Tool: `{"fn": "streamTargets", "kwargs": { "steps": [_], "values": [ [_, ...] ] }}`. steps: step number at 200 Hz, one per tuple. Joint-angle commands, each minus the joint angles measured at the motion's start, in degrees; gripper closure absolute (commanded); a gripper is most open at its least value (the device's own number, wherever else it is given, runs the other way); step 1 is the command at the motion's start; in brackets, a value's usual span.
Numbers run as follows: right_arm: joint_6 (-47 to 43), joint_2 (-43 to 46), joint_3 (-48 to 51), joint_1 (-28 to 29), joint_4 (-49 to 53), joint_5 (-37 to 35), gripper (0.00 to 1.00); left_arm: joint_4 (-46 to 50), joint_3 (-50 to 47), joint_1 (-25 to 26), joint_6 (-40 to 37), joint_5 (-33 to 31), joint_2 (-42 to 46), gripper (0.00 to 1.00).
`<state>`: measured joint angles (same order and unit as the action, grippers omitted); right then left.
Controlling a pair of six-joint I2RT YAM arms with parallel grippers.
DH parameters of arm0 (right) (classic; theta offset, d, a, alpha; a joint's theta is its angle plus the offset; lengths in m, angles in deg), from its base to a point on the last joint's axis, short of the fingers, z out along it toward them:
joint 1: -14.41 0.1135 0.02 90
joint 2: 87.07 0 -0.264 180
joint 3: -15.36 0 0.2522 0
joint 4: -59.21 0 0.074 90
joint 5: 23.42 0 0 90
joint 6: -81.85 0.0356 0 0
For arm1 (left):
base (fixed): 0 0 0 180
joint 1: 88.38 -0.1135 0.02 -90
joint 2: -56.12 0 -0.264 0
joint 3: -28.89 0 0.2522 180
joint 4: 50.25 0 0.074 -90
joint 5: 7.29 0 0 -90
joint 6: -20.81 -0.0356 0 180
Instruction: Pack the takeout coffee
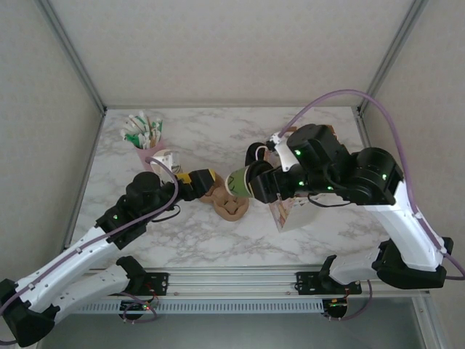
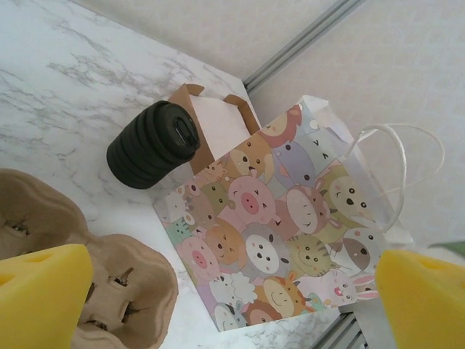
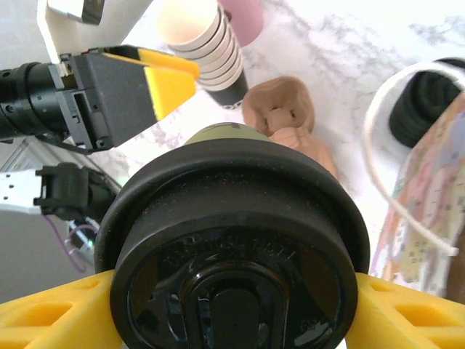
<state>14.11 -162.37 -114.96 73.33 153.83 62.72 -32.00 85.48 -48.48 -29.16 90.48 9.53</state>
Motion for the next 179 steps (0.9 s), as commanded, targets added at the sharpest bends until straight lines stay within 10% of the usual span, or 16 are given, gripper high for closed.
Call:
{"fn": "streamTargets", "kwargs": {
  "steps": [1,179],
  "values": [
    [-1.3,2.5,-2.8,-0.8,2.0,-4.8,0.28,-2.1,3.1,-0.6,-1.8,1.8,-1.3,0.00],
    [3.1,-0.1,-10.3,-5.4,18.3,-24.7,0.30,-3.8,21.7,5.7,-5.2,6.6,-22.3,0.06]
  ]
}}
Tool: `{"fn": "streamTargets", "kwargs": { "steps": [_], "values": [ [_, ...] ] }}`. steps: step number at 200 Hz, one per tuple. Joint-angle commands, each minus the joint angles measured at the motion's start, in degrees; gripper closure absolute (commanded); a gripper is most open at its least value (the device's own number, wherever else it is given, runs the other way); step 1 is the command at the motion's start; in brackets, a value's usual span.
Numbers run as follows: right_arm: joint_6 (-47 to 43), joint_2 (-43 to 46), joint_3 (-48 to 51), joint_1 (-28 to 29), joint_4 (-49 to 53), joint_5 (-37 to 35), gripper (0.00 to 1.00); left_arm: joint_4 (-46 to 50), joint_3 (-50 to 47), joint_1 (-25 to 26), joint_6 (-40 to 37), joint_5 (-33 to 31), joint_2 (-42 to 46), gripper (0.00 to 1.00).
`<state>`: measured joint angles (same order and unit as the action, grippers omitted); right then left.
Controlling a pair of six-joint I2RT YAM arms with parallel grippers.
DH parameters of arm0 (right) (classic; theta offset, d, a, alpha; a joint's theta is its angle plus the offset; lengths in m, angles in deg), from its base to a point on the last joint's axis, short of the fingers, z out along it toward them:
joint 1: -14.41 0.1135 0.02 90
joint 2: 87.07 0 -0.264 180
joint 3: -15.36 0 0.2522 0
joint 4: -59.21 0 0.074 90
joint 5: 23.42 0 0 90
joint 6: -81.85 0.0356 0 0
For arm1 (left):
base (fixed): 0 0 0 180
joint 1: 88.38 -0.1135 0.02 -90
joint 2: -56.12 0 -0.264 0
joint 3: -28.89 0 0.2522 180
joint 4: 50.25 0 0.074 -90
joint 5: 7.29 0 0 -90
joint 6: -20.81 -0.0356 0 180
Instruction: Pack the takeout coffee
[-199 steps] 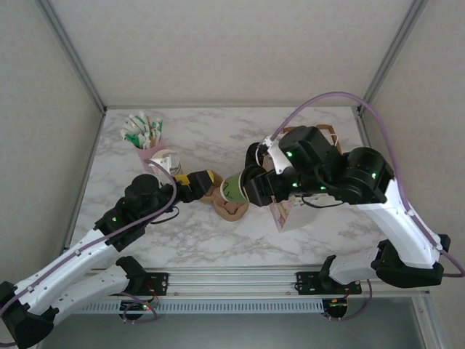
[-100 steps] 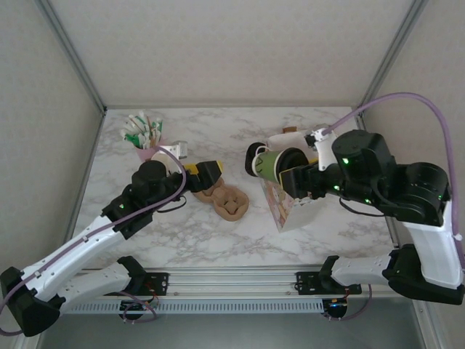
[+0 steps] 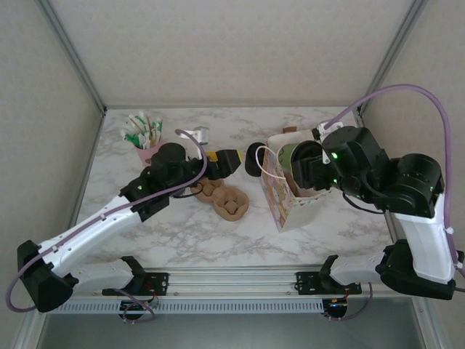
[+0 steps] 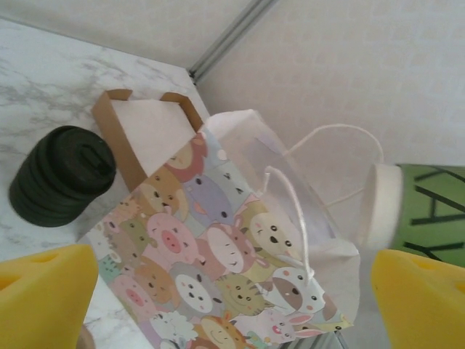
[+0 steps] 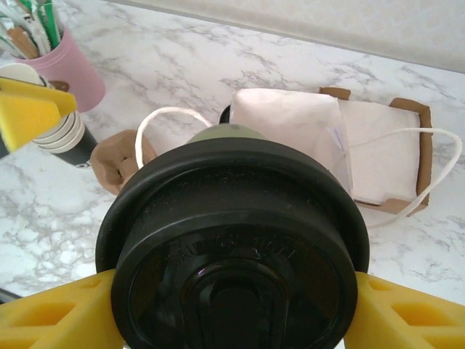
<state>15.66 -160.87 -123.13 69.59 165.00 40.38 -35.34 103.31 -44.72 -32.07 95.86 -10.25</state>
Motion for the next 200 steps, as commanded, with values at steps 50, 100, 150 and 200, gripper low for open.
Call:
{"fn": "streamTargets", "kwargs": {
  "steps": [50,100,150,200],
  "values": [
    [1.2,-5.6,-2.5,-7.6,11.0,2.7,0.31,0.1,8.1,3.5,-3.9,3.3,-8.0,0.14],
    [-1.1,-6.5,4.4,-16.3,11.0,8.8,0.31,-0.5,8.3,3.5,-4.3,4.7,-10.1,0.23],
    [-3.2,-6.9,11.2,-21.6,11.0,13.0,0.31,-0.9,9.0,3.5,-5.0,5.8,-12.5,0.27],
    [-4.8,-7.6,16.1,-25.1,11.0,16.1,0.31,-1.2,8.9,3.5,-5.7,6.2,-13.5,0.27]
  ]
}}
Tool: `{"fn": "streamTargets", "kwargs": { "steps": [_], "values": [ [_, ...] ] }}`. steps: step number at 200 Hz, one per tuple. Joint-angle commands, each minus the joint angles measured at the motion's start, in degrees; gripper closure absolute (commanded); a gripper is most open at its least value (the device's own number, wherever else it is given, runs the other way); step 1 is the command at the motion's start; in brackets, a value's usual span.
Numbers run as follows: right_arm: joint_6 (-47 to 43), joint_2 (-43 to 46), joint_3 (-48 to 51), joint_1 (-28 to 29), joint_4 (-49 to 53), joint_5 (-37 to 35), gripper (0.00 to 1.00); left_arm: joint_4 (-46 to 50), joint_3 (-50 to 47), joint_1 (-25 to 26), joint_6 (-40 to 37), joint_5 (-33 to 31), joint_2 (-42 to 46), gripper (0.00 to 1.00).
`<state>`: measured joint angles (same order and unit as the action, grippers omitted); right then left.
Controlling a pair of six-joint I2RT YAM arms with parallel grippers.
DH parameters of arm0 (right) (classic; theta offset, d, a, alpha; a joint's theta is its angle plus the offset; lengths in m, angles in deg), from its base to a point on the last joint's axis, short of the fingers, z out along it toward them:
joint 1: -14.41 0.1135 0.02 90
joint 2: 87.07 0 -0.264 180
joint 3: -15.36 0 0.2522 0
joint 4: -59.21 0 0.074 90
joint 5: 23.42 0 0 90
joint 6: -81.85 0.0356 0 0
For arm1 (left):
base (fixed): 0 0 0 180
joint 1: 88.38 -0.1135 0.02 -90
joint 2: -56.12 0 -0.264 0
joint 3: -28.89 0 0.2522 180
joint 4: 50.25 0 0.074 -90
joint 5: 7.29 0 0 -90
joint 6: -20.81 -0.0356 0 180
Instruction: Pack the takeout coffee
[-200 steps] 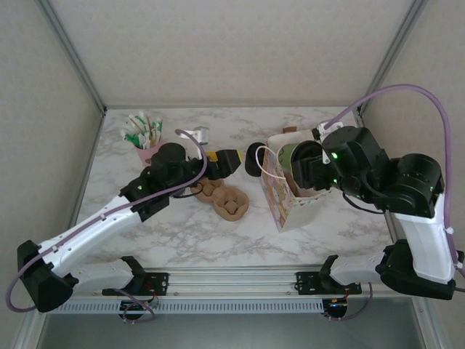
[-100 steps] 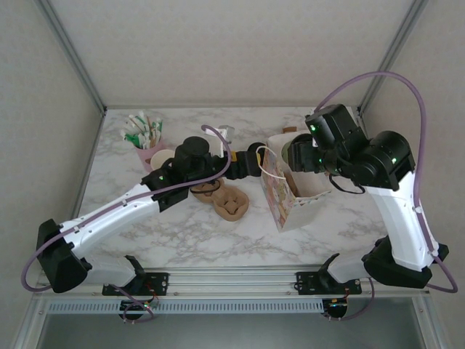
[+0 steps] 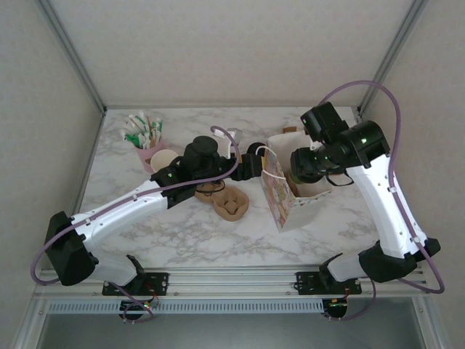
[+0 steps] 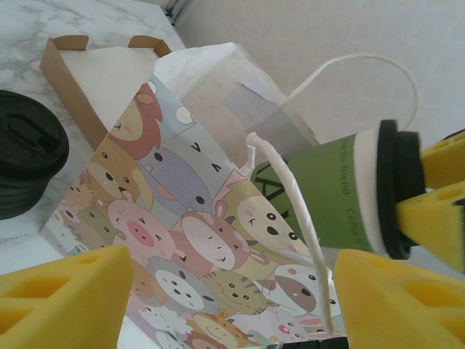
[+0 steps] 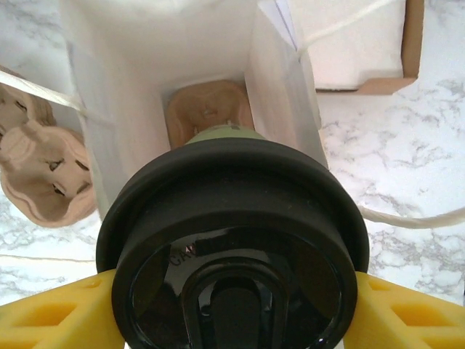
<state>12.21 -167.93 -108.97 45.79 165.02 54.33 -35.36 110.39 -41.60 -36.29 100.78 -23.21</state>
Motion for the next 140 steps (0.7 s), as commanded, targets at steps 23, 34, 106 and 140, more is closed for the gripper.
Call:
{"fn": "streamTargets", "kwargs": {
  "steps": [23,34,106,140],
  "values": [
    [-1.4,-1.4,2.6,-1.6,11.0,3.1,0.31,-1.1,1.7,0.4,-1.8,1.3,-0.6,0.27],
    [-1.4,-1.9,3.0,-1.7,11.0,3.4,0.31,-0.8,1.8,0.4,-2.0,1.2,-0.7,0.27],
    [-1.3,-3.8,7.3,-1.9,10.4,4.6,0.31,-1.0,1.2,0.3,-2.8,1.0,-0.5,0.27],
    [-1.4,-4.1,8.4,-2.5,10.3,4.7,0.31,-1.5,0.7,0.2,-2.9,1.4,-0.5,0.27]
  ]
}}
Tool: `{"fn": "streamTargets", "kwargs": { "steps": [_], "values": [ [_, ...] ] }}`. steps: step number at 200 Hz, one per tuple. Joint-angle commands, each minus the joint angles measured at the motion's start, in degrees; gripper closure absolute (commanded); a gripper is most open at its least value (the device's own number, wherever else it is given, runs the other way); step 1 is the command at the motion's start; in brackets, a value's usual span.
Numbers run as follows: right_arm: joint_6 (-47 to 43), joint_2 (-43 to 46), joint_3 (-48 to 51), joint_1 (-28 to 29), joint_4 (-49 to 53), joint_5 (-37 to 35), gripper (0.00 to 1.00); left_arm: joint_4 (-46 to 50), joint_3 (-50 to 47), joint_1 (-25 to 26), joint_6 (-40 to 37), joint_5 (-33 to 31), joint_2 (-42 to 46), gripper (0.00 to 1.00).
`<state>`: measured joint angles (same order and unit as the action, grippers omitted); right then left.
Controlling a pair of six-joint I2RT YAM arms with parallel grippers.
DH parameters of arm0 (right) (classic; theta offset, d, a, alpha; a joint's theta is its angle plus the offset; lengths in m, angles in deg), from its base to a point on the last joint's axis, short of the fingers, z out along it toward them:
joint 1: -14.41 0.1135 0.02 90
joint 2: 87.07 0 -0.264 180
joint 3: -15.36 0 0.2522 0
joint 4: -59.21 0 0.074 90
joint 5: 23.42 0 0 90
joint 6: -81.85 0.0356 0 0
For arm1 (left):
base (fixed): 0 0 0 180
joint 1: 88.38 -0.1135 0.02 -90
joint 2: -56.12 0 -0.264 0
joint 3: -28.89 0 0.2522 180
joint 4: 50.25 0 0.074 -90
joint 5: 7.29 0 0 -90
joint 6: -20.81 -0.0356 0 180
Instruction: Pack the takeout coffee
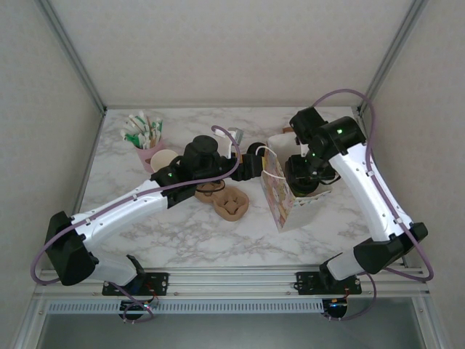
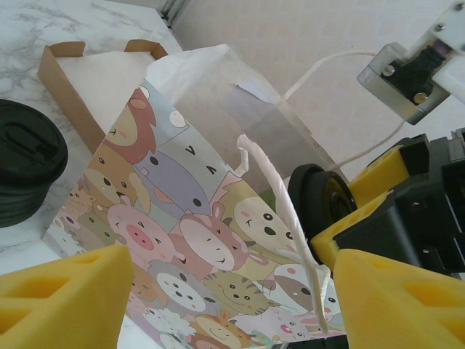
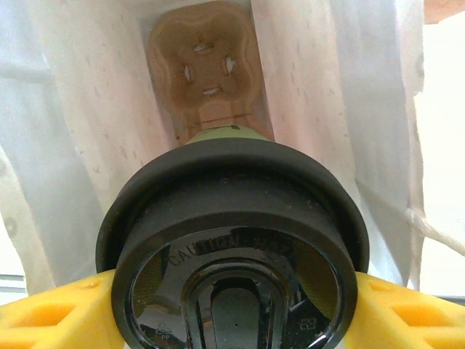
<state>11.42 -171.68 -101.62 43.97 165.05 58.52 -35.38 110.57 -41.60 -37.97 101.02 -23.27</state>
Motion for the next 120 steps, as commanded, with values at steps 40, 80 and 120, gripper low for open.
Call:
{"fn": "streamTargets", "kwargs": {
  "steps": [40,80,120],
  "values": [
    [-0.8,-1.4,2.2,-0.8,9.9,0.8,0.31,-1.4,0.3,0.2,-1.4,1.3,-0.2,0.27],
    [-1.0,-3.4,3.4,-0.9,9.4,1.7,0.31,-1.6,-0.5,0.0,-1.5,1.3,0.5,0.27],
    [-1.0,-5.1,3.5,-0.9,9.2,1.2,0.31,-1.5,-0.9,-0.5,-1.5,1.3,0.8,0.27]
  ]
}}
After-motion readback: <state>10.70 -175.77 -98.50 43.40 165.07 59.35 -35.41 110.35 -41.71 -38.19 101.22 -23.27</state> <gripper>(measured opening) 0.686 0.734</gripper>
